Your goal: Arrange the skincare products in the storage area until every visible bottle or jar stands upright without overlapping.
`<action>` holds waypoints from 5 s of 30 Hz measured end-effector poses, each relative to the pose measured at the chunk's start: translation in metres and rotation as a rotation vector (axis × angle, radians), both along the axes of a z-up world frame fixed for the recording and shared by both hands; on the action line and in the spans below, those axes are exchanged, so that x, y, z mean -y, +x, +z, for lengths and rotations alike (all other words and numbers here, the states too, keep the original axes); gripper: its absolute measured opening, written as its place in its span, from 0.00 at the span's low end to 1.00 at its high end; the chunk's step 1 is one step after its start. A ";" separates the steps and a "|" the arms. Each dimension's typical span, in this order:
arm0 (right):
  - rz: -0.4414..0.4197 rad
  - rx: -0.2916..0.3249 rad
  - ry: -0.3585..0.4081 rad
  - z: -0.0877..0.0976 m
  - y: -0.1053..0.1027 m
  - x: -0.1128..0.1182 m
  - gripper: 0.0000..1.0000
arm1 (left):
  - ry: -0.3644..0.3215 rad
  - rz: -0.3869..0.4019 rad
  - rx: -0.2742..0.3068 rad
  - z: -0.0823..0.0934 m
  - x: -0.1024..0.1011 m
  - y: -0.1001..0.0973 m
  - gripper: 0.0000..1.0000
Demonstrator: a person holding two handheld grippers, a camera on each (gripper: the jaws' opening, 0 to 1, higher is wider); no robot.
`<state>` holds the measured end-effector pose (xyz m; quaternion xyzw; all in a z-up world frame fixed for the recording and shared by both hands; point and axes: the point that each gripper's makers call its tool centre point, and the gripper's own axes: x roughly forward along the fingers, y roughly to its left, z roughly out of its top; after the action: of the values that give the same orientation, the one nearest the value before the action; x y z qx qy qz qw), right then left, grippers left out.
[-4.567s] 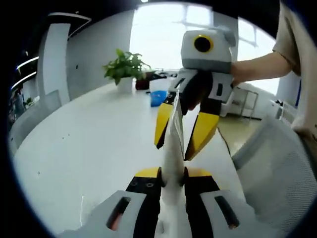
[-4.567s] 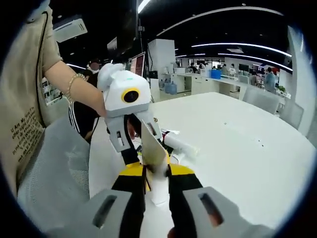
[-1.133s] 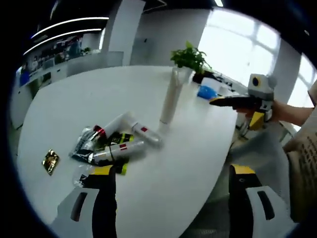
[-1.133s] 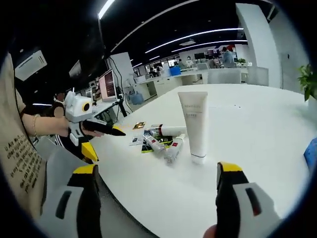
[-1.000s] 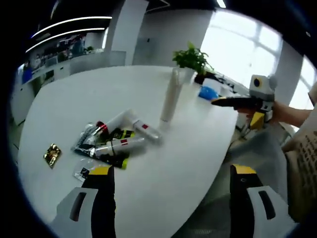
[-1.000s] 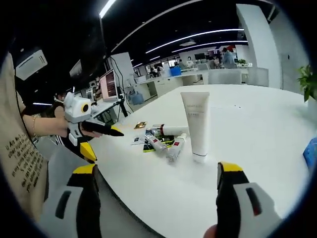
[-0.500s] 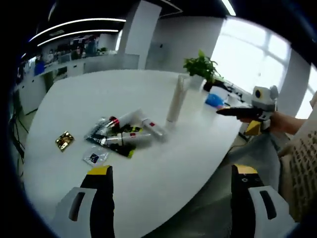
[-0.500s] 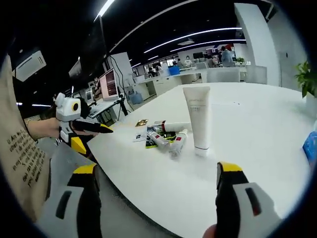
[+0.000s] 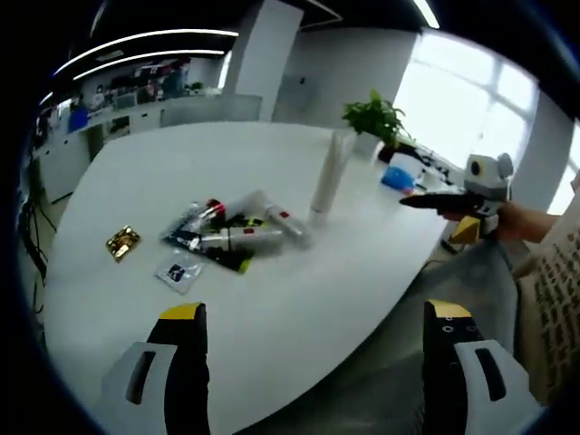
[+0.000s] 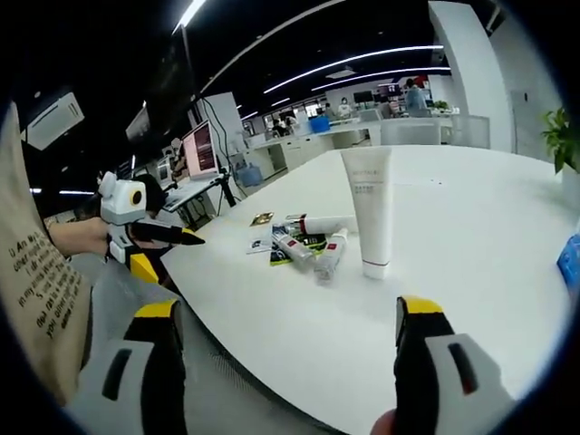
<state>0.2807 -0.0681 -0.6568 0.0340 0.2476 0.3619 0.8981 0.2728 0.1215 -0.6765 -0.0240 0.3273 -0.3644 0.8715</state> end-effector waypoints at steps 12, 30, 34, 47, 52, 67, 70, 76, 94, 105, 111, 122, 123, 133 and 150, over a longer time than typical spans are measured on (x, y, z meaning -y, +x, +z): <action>-0.005 -0.008 -0.017 -0.003 0.003 0.000 0.98 | -0.009 0.009 0.009 0.002 -0.001 0.002 0.97; 0.146 0.022 -0.171 -0.001 0.018 -0.026 0.95 | 0.011 0.021 0.035 0.003 -0.004 0.004 0.97; 0.188 0.045 -0.211 0.001 0.027 -0.036 0.94 | -0.003 0.029 0.035 0.005 -0.005 0.005 0.97; 0.372 0.186 -0.379 0.015 0.063 -0.088 0.89 | 0.003 0.016 0.025 0.002 -0.003 0.003 0.97; 0.414 0.206 -0.407 0.015 0.077 -0.103 0.86 | -0.002 0.016 0.021 0.002 -0.003 0.003 0.97; 0.502 0.242 -0.557 0.007 0.125 -0.128 0.77 | -0.040 0.023 0.011 -0.001 -0.002 0.008 0.95; 0.529 0.239 -0.586 0.004 0.134 -0.135 0.77 | -0.041 0.016 0.006 -0.004 -0.001 0.010 0.95; 0.580 0.245 -0.718 -0.009 0.159 -0.139 0.73 | -0.047 0.012 0.003 -0.008 -0.002 0.011 0.95; 0.705 0.137 -0.838 -0.053 0.203 -0.168 0.64 | -0.096 0.018 -0.011 -0.010 -0.004 0.016 0.94; 0.802 0.078 -0.945 -0.089 0.226 -0.169 0.55 | -0.103 0.012 -0.027 -0.014 -0.004 0.016 0.94; 0.866 0.027 -0.996 -0.109 0.229 -0.163 0.54 | -0.105 0.021 -0.035 -0.016 -0.005 0.017 0.94; 0.915 -0.063 -0.936 -0.125 0.234 -0.164 0.45 | -0.107 0.040 -0.051 -0.018 -0.007 0.019 0.93; 0.913 -0.062 -0.936 -0.125 0.236 -0.163 0.46 | -0.105 0.039 -0.053 -0.018 -0.007 0.019 0.93; 1.051 -0.035 -0.925 -0.128 0.228 -0.164 0.38 | -0.098 0.034 -0.066 -0.021 -0.006 0.020 0.92; 1.095 0.026 -0.987 -0.126 0.227 -0.163 0.28 | -0.119 0.037 -0.068 -0.018 -0.006 0.023 0.91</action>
<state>0.5074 0.0949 -0.7827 -0.5071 0.3523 0.6053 0.5024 0.2960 0.1275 -0.6943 -0.0942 0.3341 -0.3660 0.8635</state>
